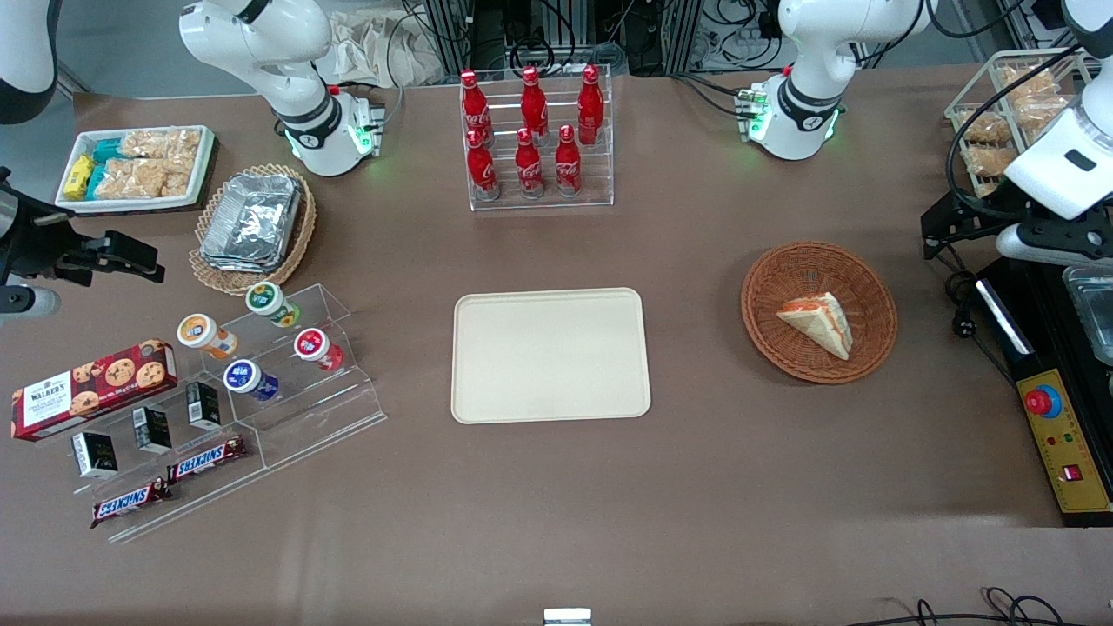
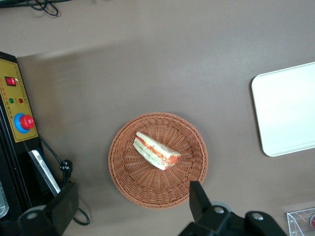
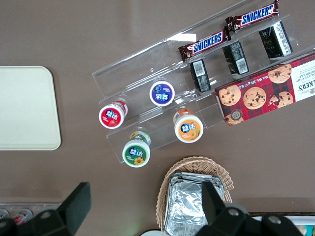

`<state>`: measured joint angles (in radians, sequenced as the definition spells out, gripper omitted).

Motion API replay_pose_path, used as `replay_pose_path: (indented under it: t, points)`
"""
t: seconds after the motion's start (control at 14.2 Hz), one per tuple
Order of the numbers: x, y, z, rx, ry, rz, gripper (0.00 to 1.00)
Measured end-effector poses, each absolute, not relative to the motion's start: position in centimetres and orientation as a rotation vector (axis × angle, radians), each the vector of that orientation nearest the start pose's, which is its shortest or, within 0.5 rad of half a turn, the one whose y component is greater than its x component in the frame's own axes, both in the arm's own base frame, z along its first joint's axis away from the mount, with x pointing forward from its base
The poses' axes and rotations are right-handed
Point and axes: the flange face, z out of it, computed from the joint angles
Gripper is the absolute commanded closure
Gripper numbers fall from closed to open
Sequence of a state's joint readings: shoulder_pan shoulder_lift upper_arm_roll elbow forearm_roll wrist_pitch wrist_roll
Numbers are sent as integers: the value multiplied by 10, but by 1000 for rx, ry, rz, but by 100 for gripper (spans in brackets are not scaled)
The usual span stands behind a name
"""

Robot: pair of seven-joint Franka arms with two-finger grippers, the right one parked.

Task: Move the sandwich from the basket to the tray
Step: 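Lower the open left gripper over the wrapped sandwich in the wicker basket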

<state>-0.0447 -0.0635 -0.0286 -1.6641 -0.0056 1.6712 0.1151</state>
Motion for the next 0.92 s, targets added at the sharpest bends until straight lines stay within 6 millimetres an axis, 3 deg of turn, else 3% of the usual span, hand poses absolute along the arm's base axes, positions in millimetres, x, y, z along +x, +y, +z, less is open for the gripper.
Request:
replay_pose_path:
  t: [0.21,0.49,0.71,0.92]
  points:
    - [545,-39,618,-3143,140,-92,0]
    - [552,-49,588,-3123,-378,10,0]
    - [551,-52,535,-3044,-737,63,0]
    - [540,-51,461,-2974,-1013,9,0]
